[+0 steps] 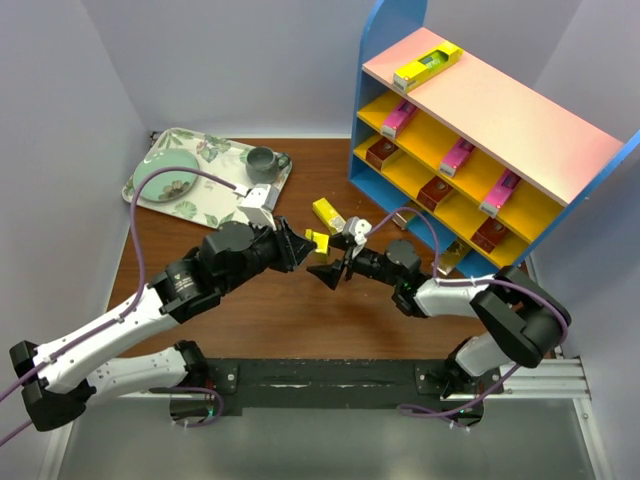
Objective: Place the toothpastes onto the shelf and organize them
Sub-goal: Pick up the toothpaste from the center of the board.
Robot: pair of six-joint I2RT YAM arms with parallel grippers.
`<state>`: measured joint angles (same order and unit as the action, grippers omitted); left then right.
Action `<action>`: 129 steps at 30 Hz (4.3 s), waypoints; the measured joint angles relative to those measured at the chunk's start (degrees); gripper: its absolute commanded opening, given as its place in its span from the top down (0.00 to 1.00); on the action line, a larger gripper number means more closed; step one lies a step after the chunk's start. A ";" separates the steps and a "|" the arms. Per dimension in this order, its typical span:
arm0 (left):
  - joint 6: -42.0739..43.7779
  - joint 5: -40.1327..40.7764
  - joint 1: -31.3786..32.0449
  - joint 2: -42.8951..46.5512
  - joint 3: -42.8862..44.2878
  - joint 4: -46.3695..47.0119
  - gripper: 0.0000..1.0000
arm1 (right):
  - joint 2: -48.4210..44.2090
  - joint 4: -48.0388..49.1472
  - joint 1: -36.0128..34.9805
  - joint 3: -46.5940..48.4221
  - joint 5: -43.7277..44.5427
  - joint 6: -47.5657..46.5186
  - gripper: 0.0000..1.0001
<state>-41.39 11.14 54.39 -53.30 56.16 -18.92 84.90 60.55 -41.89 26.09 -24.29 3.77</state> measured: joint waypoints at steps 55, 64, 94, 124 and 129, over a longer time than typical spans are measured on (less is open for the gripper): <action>0.07 6.03 -1.11 -4.90 -23.85 37.40 0.21 | -15.67 -58.60 -8.37 11.72 20.87 9.25 0.72; -2.64 6.25 -0.94 -8.72 -23.87 40.26 0.64 | -14.78 -60.65 -11.56 13.22 23.10 10.36 0.62; -19.34 8.48 -7.02 1.18 -26.01 29.94 0.98 | -30.91 -30.23 -12.81 -8.09 23.23 4.85 0.24; -22.91 2.69 -9.60 0.37 -19.89 28.68 0.16 | -29.49 -31.34 -12.96 -0.76 20.72 -1.86 0.87; -15.23 4.35 -9.81 0.42 -10.03 22.69 0.13 | -30.77 -39.39 -13.03 6.47 22.43 -2.38 0.90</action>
<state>-56.62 15.49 44.58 -52.88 46.13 3.77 54.13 21.17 -54.92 32.56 -1.87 1.39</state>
